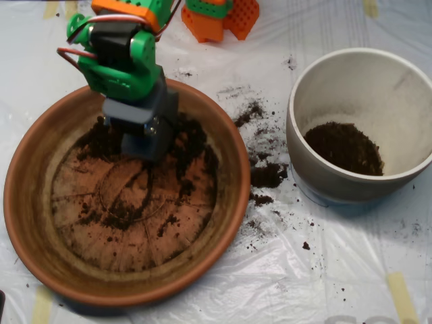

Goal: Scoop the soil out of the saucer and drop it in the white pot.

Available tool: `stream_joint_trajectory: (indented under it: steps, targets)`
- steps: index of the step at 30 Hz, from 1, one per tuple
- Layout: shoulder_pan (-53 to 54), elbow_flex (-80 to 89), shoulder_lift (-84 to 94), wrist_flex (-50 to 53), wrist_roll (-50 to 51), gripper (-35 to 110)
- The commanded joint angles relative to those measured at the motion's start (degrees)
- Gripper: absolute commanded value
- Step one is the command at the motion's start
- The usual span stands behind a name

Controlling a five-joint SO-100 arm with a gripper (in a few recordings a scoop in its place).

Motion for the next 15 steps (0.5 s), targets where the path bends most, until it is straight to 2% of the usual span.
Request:
stream_joint_trajectory:
  steps: [1, 5, 9, 15]
  targets:
    - [-3.96, -14.24, 2.2, 7.82, 0.97, -1]
    - [-10.46, -23.91, 3.25, 14.68, 1.85, -1]
    - [-17.58, -27.25, 7.56, 17.31, 1.41, -1]
    - [-27.25, -23.82, 15.91, 15.21, -1.23, -1]
